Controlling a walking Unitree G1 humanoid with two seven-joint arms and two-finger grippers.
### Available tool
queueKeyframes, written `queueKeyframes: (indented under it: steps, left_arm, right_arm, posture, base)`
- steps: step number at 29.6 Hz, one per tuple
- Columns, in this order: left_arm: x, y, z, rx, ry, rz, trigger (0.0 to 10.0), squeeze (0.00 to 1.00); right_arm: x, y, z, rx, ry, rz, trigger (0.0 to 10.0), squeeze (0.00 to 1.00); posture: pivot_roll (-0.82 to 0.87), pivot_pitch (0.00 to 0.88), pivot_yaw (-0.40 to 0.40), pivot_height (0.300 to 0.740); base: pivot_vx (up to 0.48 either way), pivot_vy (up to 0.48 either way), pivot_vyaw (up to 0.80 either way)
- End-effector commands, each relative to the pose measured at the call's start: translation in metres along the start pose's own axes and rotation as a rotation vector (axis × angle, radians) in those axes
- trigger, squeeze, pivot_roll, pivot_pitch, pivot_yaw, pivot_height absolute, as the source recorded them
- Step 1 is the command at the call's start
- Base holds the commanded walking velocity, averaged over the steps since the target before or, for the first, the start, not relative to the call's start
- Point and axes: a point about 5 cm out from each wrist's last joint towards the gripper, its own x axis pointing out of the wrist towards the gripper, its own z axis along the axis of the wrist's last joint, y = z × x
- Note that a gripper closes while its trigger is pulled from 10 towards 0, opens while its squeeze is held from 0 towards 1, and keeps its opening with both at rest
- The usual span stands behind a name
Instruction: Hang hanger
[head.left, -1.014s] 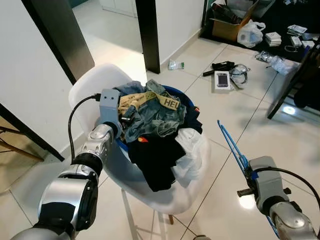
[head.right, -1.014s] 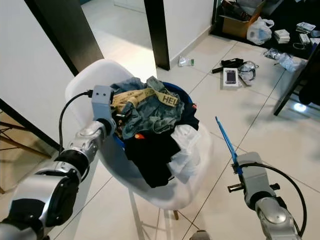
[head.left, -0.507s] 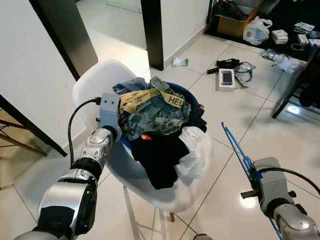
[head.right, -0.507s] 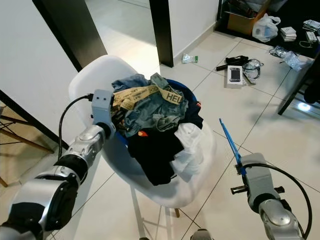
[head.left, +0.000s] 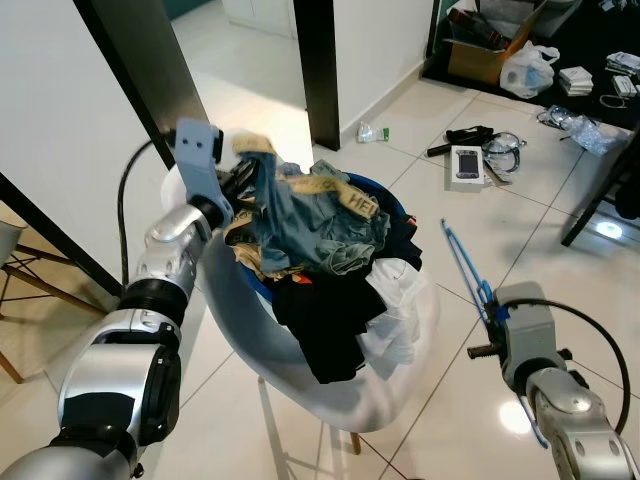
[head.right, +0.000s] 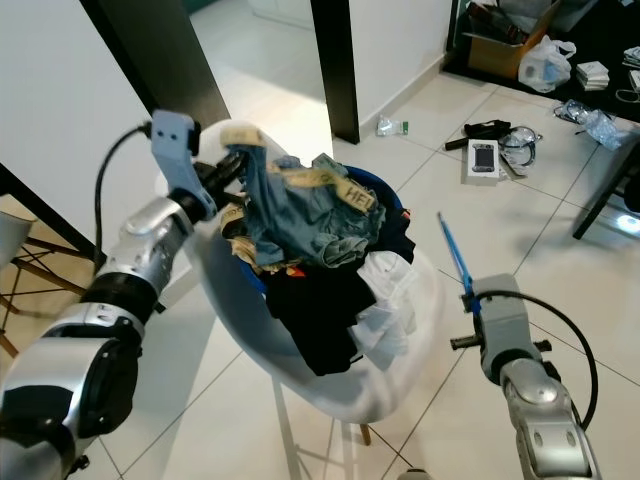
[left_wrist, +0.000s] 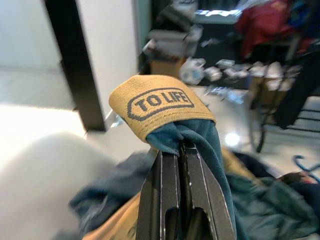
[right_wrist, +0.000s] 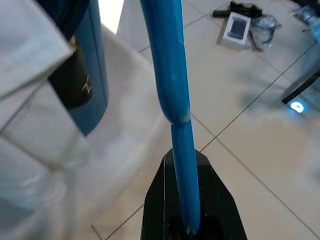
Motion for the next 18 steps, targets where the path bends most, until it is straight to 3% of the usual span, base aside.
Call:
queueKeyframes:
  steps: [1,2,4,5,7,18]
  left_arm:
    - [-0.007,0.007,0.009,0.018,-0.029,-0.042,0.0,0.00]
    - [-0.007,0.007,0.009,0.018,-0.029,-0.042,0.0,0.00]
    - [-0.011,-0.001,0.037,0.017,-0.133,-0.223,0.0,0.00]
    - [-0.011,-0.001,0.037,0.017,-0.133,-0.223,0.0,0.00]
    - [-0.014,-0.009,0.051,0.004,-0.185,-0.351,0.0,0.00]
    - [-0.020,-0.027,0.066,-0.004,-0.205,-0.574,0.0,0.00]
  right_arm:
    - [0.004,0.004,-0.001,0.001,-0.004,0.005,10.0,0.00]
    - [0.004,0.004,-0.001,0.001,-0.004,0.005,10.0,0.00]
    - [0.015,0.000,0.009,0.009,-0.036,-0.011,10.0,0.00]
    - [0.015,0.000,0.009,0.009,-0.036,-0.011,10.0,0.00]
    - [0.023,-0.002,0.015,0.012,-0.053,-0.020,10.0,0.00]
    - [0.036,0.001,0.025,0.025,-0.089,-0.020,10.0,0.00]
  posture:
    - [-0.15,0.037,0.140,0.740]
    - [-0.15,0.037,0.140,0.740]
    - [-0.14,0.000,0.136,0.740]
    - [-0.14,0.000,0.136,0.740]
    - [-0.13,0.000,0.137,0.740]
    - [-0.13,0.000,0.130,0.740]
  base:
    - [0.000,0.000,0.00]
    - [0.000,0.000,0.00]
    - [0.000,0.000,0.00]
    - [0.000,0.000,0.00]
    - [0.000,0.000,0.00]
    - [0.000,0.000,0.00]
